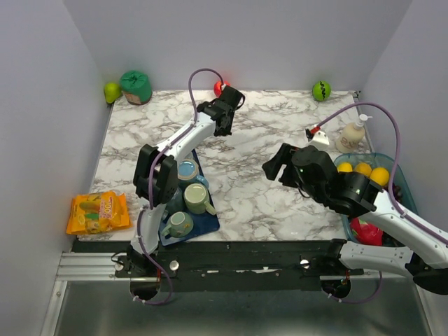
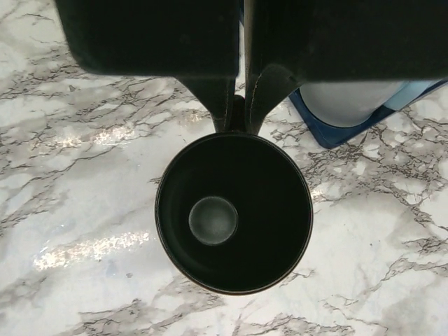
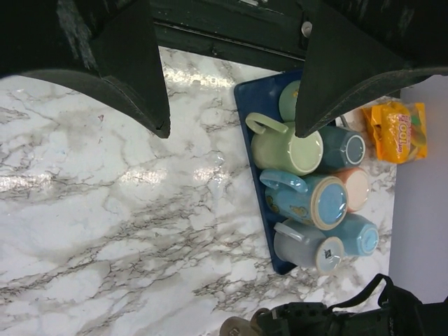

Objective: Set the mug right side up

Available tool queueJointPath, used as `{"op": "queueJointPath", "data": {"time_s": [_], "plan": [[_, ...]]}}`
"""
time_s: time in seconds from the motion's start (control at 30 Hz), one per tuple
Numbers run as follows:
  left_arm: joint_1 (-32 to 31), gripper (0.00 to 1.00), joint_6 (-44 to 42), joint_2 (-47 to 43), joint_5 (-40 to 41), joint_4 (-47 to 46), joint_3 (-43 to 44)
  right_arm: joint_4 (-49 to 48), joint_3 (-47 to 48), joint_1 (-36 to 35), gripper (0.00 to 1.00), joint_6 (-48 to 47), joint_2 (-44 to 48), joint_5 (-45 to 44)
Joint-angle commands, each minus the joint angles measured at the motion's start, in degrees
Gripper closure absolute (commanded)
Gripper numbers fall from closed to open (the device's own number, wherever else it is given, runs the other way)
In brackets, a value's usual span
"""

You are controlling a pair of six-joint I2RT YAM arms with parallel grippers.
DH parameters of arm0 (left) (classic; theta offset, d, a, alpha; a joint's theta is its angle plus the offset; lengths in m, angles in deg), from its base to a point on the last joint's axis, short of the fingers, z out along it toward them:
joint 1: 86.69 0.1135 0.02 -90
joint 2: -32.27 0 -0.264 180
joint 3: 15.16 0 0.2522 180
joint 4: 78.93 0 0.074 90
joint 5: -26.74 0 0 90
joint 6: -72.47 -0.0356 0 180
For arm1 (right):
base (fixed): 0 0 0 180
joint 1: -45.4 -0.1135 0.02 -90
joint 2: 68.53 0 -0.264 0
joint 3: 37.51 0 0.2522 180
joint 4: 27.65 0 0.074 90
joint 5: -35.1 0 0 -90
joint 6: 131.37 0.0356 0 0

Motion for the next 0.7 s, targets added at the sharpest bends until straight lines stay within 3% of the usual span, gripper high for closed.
{"op": "queueJointPath", "data": {"time_s": [0.0, 0.57, 0.67], "plan": [[-0.1, 1.00, -2.0, 1.8, 3.3, 2.5, 3.6, 2.7, -0.7, 0.0, 0.21, 1.2, 0.8, -2.0], [-0.1, 0.99, -0.6, 2.7, 1.9, -5.4, -6.2, 4.3, -0.8, 0.1, 0.20, 1.5, 1.1, -1.4], [0.0, 0.76, -0.4, 2.3, 2.2, -6.2, -7.7, 4.7, -0.7, 0.0, 0.17, 1.5, 1.0, -1.3]]}}
